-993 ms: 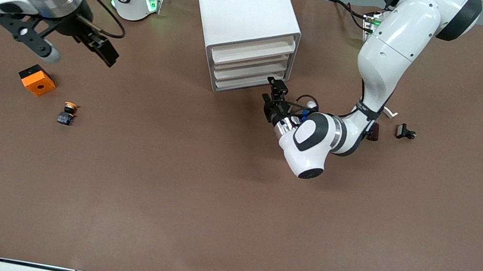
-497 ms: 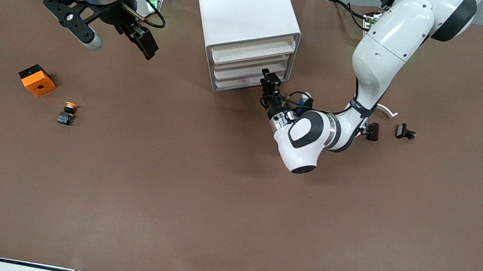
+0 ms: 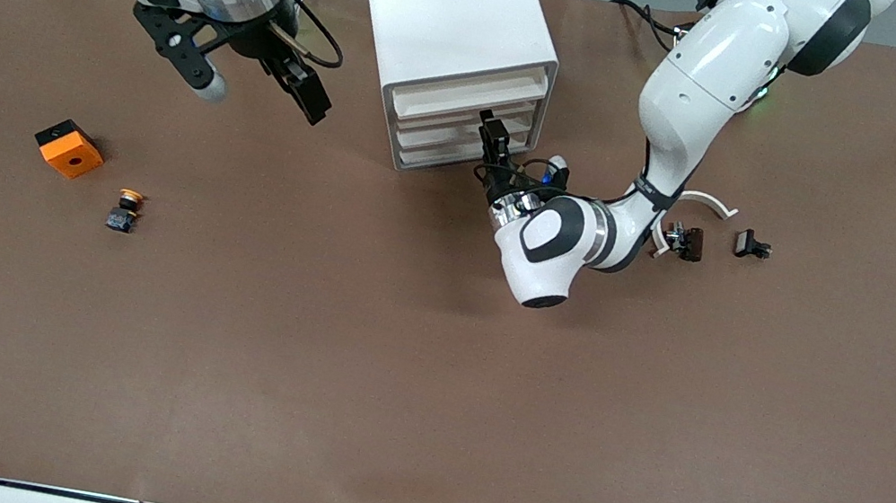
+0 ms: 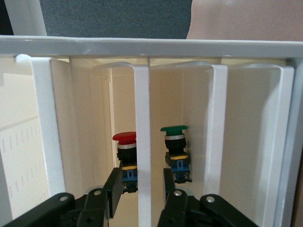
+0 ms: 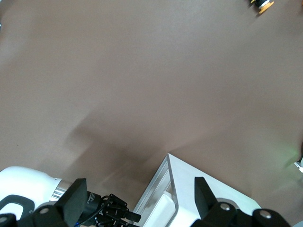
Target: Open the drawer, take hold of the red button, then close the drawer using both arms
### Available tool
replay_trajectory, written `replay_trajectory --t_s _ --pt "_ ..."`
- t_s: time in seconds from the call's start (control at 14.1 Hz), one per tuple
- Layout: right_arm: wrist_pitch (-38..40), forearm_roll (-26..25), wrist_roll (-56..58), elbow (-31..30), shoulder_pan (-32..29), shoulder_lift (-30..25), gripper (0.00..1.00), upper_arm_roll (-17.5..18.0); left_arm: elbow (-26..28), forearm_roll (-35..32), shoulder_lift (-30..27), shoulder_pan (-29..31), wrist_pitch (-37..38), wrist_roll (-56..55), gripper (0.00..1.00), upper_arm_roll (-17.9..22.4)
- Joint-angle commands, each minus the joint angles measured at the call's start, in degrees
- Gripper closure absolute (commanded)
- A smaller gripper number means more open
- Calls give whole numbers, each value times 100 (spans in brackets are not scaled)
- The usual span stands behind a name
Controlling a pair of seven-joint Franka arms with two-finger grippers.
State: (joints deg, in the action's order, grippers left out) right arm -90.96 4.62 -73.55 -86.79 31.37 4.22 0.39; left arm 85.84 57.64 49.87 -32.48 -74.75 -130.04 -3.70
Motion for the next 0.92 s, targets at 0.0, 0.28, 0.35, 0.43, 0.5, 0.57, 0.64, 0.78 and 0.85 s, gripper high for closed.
replay_trajectory --t_s 0.0,0.28,0.35,0.43,0.5,0.57,0.64,0.78,0.85 --pt "-53 83 -159 109 167 123 0 -48 -85 125 102 -31 110 -180 64 1" --pt "-177 92 -616 109 282 237 0 -48 -85 265 146 -57 110 -197 74 1" --pt "-177 92 -616 136 299 255 0 -48 -85 274 172 -83 110 -241 74 1" --pt "-168 92 -616 153 299 281 0 -48 -85 274 181 -92 110 -259 74 1" --pt "-168 101 -616 153 308 299 0 -48 -85 274 216 -101 101 -276 74 1" --pt "-168 101 -625 162 308 307 0 -48 -85 274 216 -101 110 -276 74 1" --pt "-168 101 -625 162 334 316 0 -48 -85 274 216 -101 110 -276 74 1" --pt "-177 101 -616 171 343 316 0 -48 -85 274 216 -119 110 -285 74 1" --pt "-177 101 -616 171 343 308 0 -48 -85 274 225 -127 110 -320 76 1"
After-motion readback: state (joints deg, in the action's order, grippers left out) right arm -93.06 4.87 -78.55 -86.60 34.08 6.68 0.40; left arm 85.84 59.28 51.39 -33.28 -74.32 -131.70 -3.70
